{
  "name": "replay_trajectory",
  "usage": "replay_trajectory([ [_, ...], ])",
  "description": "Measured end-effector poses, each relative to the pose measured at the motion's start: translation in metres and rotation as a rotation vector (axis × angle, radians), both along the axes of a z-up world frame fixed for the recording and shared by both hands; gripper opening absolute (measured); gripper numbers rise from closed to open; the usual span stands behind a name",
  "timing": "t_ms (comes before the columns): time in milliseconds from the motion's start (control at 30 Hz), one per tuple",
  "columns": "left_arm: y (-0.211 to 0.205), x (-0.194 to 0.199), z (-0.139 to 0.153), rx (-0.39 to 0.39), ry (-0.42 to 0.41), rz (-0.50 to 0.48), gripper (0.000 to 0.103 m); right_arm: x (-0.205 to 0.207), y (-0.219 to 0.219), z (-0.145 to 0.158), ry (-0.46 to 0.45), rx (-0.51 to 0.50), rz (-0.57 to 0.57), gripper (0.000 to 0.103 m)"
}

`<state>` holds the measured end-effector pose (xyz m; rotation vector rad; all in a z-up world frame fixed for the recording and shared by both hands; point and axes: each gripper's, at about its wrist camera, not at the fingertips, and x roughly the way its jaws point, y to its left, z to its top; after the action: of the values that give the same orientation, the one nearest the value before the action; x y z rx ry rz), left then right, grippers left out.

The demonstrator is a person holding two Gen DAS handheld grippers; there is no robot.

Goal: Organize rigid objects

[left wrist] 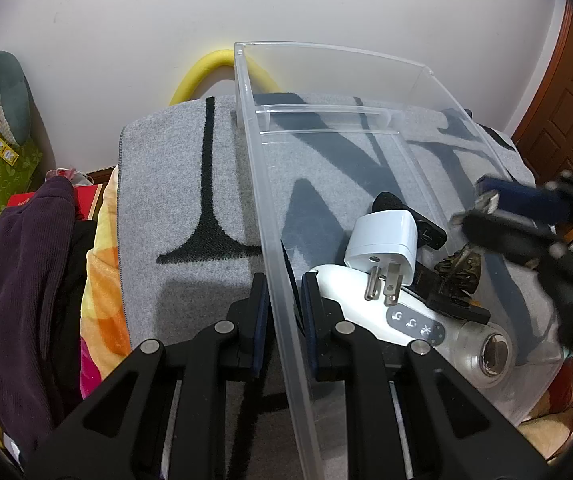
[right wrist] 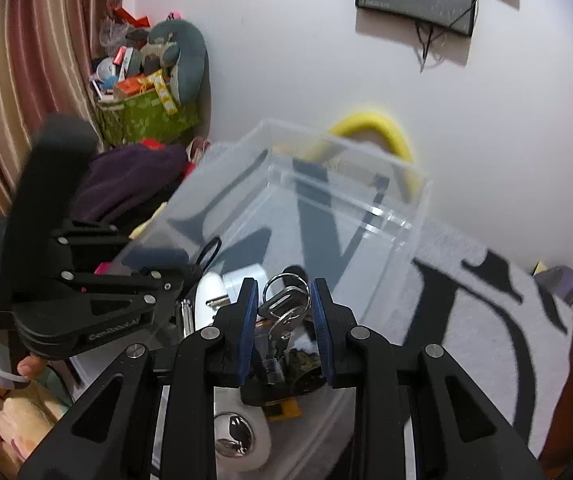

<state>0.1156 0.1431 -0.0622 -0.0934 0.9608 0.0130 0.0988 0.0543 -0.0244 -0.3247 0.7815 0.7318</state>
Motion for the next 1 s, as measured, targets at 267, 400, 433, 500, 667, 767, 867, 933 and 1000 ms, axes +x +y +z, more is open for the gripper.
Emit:
replay_trajectory([
  [267,-0.001,0.001,0.000,-0.004,0.000,0.004,0.016,0.006,0.007,-0.012,0.068,-0.012,0.028,0.034],
  [400,0.000,0.000,0.002,0.000,-0.004,0.008,0.016,0.001,0.002,-0.007,0.056,0.009,0.023,0.051],
  [433,-0.001,-0.001,0.003,0.007,-0.008,0.012,0.016,0.000,-0.001,-0.002,0.053,0.021,0.022,0.051],
  [500,0.000,-0.003,0.007,0.018,-0.017,0.020,0.016,-0.002,-0.006,0.004,0.049,0.044,0.013,0.051],
  [667,-0.001,-0.013,0.028,0.030,-0.078,0.027,0.016,-0.006,-0.026,0.026,0.013,0.107,-0.033,0.062],
  [767,-0.007,-0.023,0.044,0.059,-0.126,0.021,0.016,-0.011,-0.040,0.038,-0.013,0.136,-0.056,0.063],
  [867,-0.017,-0.033,0.058,0.088,-0.174,0.015,0.025,-0.016,-0.053,0.050,-0.034,0.166,-0.078,0.074],
  [933,-0.023,-0.042,0.065,0.089,-0.203,0.004,0.031,-0.022,-0.061,0.056,-0.060,0.183,-0.099,0.080],
  [1000,-0.029,-0.050,0.071,0.085,-0.232,0.000,0.042,-0.028,-0.068,0.060,-0.081,0.192,-0.114,0.082],
])
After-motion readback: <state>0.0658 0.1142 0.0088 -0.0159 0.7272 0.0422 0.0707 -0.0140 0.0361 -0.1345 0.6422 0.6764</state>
